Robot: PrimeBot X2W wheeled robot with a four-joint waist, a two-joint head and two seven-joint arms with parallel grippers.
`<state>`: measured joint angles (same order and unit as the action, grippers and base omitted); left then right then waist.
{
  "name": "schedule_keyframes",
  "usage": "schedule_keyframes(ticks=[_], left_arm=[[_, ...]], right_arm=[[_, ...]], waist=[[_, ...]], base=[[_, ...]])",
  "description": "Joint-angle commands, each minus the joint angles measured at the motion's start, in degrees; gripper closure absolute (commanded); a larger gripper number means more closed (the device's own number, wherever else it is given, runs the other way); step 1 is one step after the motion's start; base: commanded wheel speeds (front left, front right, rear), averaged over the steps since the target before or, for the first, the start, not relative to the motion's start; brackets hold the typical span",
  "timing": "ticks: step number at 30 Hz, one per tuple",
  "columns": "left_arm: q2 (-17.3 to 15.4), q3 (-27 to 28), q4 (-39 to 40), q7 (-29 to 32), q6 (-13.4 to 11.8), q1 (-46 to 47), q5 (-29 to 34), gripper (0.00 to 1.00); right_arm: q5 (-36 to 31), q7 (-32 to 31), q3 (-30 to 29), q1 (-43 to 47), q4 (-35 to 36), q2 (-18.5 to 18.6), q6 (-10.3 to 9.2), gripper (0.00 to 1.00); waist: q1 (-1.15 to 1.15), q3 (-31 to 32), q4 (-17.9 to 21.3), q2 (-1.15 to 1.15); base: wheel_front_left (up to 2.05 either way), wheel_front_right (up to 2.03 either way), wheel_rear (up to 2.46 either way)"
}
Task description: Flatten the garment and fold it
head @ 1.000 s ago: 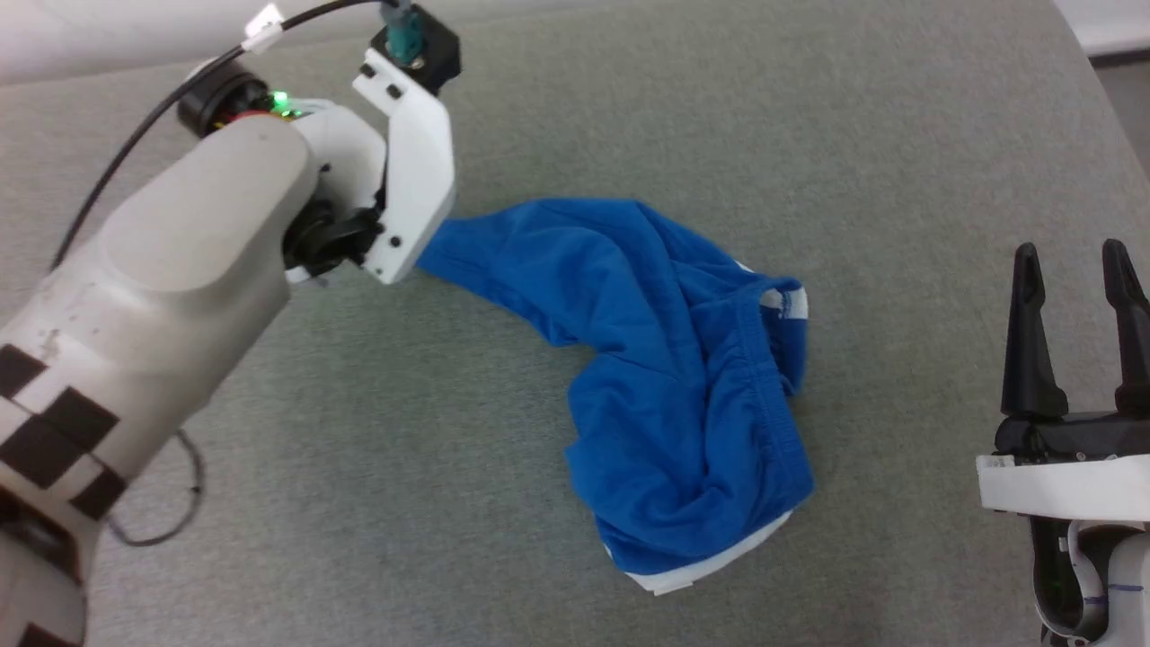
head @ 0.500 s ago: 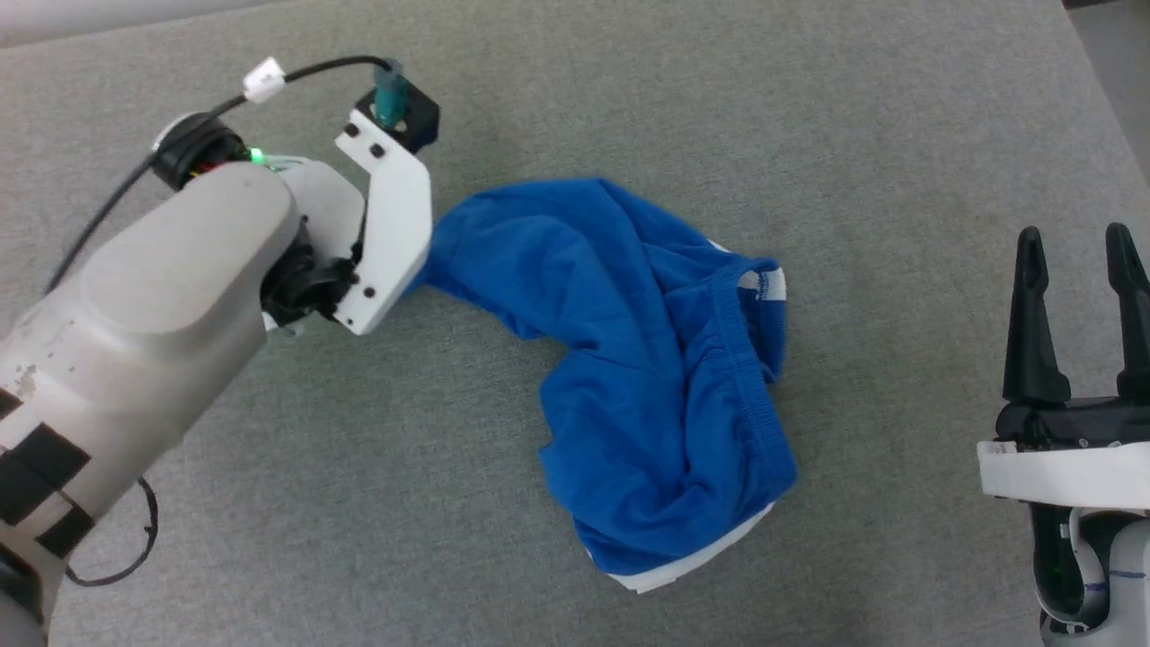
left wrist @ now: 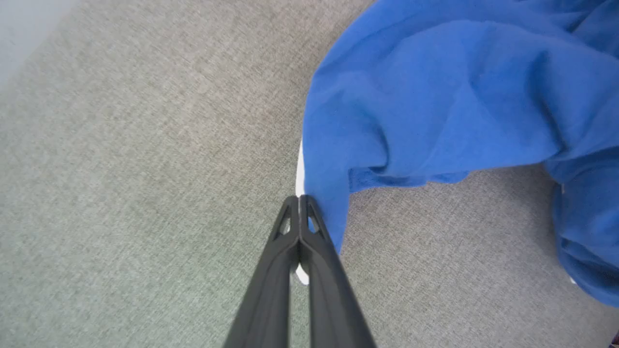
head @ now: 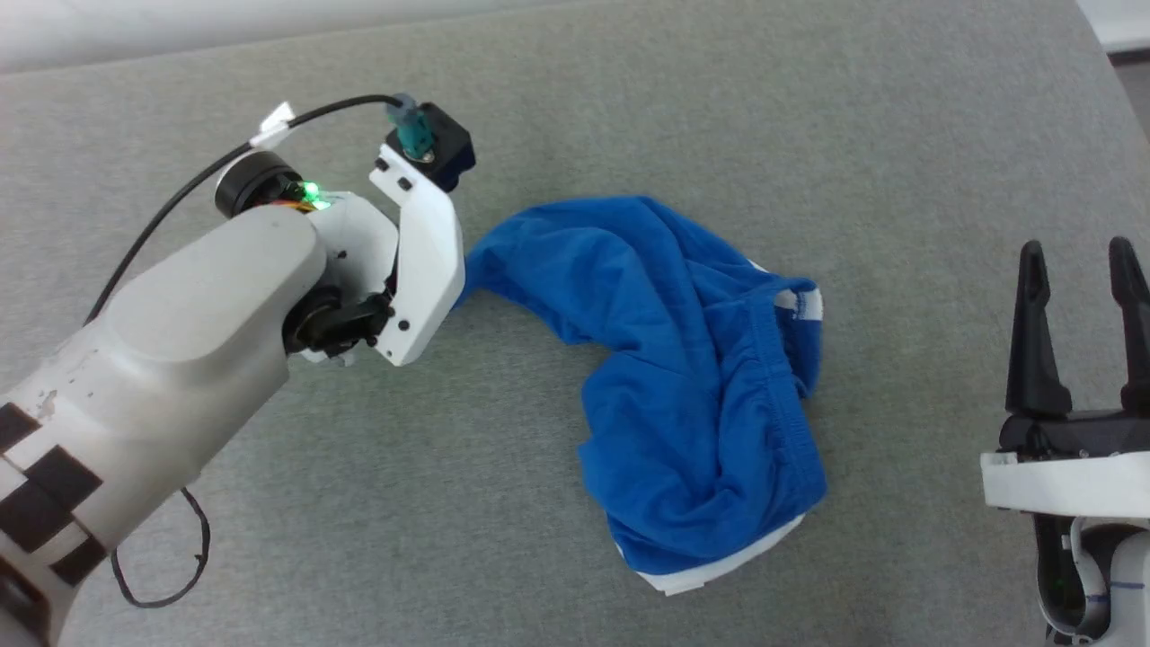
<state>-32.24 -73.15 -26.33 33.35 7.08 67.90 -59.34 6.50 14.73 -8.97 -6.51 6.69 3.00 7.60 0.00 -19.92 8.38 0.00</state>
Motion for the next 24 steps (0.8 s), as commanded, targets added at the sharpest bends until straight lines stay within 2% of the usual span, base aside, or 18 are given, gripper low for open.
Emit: schedule_keyframes(ticks=[1, 5, 11, 12, 13, 19, 24], left_arm=[[-0.87, -0.19, 0.52, -1.21, 0.4, -1.33, -0.56, 1.0], [-3.5, -0.2, 1.51, -3.36, 0.4, -3.45, -0.9, 1.0], [-5.32, -0.17, 1.78, -5.64, 0.4, -5.17, -0.78, 1.0], [-5.28, 0.14, 1.21, -7.19, 0.4, -4.77, -0.83, 0.43], [-5.05, 0.53, 0.71, -8.6, 0.4, -4.22, -1.08, 0.0], [-3.02, 0.83, 0.3, -12.58, 0.41, 2.64, -0.96, 0.0], [-1.11, 0.24, 2.4, -8.55, 0.41, 7.0, -0.6, 0.0]], right_arm=[[-0.55, 0.27, -0.09, 0.75, -0.09, -0.13, -0.11, 0.0], [-0.9, 0.27, -0.15, 1.5, -0.11, -0.13, -0.11, 0.0], [-1.29, 0.27, -0.1, 2.38, -0.06, -0.13, -0.11, 0.0], [-1.36, 0.27, -0.11, 2.53, -0.04, -0.13, -0.11, 0.0], [-1.41, 0.27, -0.14, 2.66, -0.02, -0.13, -0.11, 0.0], [-1.81, 0.27, -0.04, 3.04, 0.13, -0.13, -0.11, 0.0], [-1.78, 0.27, 0.0, 2.72, 0.29, -0.13, -0.11, 0.0]], waist=[[0.0, 2.42, -2.31, 0.0], [0.0, 4.45, -3.87, 0.0], [0.0, 6.28, -5.59, 0.0], [0.0, 6.55, -5.86, 0.0], [0.0, 6.79, -6.08, 0.0], [0.0, 7.45, -6.52, 0.0], [0.0, 6.77, -5.94, 0.0]], base=[[0.0, 0.0, 0.0], [0.0, 0.0, 0.0], [0.0, 0.0, 0.0], [0.0, 0.0, 0.0], [0.0, 0.0, 0.0], [0.0, 0.0, 0.0], [0.0, 0.0, 0.0]])
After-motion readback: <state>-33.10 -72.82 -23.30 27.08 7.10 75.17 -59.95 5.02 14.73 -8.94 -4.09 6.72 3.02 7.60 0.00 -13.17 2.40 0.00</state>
